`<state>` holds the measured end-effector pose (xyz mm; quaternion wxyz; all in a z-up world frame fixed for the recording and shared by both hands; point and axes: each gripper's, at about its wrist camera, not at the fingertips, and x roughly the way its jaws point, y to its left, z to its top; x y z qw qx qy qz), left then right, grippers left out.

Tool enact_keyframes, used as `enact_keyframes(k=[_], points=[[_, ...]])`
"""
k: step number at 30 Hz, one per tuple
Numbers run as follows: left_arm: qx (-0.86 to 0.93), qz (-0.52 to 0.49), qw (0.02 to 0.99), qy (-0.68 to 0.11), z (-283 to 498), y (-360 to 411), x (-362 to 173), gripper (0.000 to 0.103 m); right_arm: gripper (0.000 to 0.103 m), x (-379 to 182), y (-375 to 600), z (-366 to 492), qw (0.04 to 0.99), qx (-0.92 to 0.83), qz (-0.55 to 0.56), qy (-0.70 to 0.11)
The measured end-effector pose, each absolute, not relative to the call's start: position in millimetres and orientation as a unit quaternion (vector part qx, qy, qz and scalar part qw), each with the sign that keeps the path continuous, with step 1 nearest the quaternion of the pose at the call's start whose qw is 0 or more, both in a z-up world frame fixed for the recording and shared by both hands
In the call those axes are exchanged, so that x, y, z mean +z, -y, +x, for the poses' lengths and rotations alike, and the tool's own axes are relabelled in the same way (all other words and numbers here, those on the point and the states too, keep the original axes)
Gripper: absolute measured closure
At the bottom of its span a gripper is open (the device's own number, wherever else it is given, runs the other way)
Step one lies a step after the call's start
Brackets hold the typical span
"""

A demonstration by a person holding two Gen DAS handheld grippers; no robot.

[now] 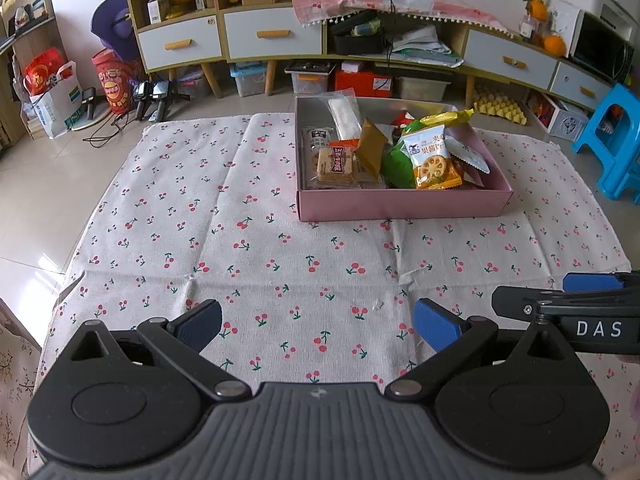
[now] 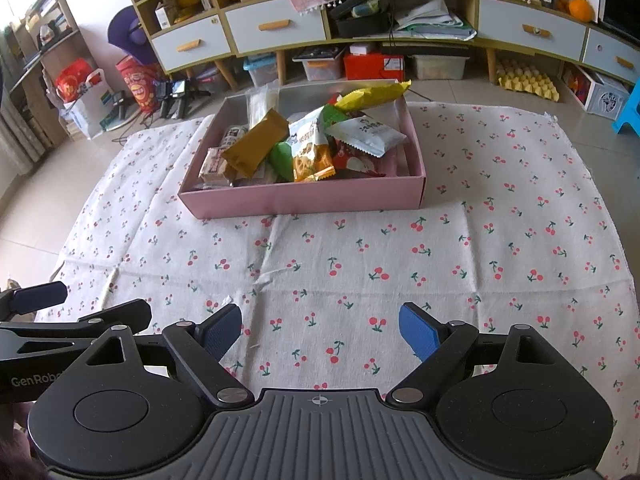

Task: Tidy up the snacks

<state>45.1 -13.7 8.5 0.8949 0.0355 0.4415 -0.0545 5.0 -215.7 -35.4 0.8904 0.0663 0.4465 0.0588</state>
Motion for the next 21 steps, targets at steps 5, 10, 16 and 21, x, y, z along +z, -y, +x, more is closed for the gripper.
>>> enact_keyframes(k=[5,10,16,21], points=[[-0.054,0.036,0.895,-0.441,45.1,14.0,8.5,0.001,0.015,-35.4,215.7,4.9,0.891,0.059,0.066,-0.446],[-0.054,0.036,0.895,-0.441,44.9,14.1,8.6,0.001,0.015,-35.3,215.8,4.9,0.89,0.059,0.067,-0.447],[-0.055,0.036,0.895,-0.44,44.7,14.2,8.7,0.001,0.015,-35.8,215.8,4.8,0.89,0.059,0.067,-0.447],[-0.055,0.036,0.895,-0.441,44.8,14.3,8.7,0.001,0.015,-36.9,214.9,5.0,0.889,0.06,0.067,-0.448]])
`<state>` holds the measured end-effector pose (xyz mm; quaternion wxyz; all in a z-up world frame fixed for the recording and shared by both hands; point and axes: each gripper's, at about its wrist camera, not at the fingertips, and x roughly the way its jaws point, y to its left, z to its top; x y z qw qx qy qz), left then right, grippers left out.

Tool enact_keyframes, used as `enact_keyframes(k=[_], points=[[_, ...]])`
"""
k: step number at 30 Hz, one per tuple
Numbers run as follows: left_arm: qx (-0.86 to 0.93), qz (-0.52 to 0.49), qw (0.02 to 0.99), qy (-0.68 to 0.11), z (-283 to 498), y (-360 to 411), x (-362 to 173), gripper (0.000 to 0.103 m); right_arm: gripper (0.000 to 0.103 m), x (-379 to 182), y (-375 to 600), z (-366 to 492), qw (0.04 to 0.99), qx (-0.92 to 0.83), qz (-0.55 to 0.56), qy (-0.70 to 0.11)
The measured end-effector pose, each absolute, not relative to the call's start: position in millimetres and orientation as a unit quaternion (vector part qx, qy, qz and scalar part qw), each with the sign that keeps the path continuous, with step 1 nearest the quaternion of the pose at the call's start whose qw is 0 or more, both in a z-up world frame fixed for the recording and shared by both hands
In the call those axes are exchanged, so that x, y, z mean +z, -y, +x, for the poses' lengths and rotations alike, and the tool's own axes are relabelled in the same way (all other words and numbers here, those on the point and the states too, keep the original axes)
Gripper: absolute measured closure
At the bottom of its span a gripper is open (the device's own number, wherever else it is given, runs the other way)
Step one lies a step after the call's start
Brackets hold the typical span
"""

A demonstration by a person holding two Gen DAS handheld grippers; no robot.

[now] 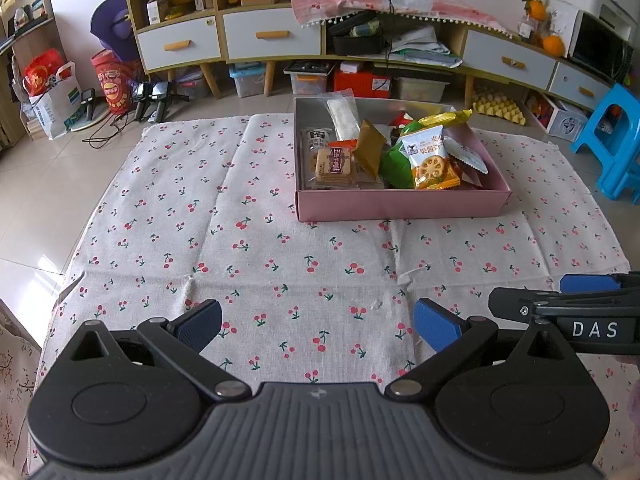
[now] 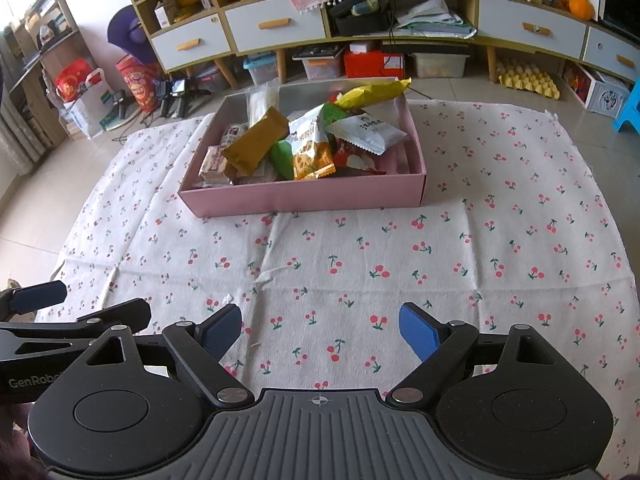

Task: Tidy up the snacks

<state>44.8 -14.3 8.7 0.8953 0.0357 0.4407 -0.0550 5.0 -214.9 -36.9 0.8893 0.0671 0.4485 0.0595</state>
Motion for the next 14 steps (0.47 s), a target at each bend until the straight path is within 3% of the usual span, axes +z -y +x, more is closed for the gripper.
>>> enact_keyframes(k=[14], points=[[-0.059,0.037,0.895,-0.44,43.8,16.6,8.9,0.002,0.015,-38.0,214.6,5.0,0.889,0.059,0.066,-0.449]])
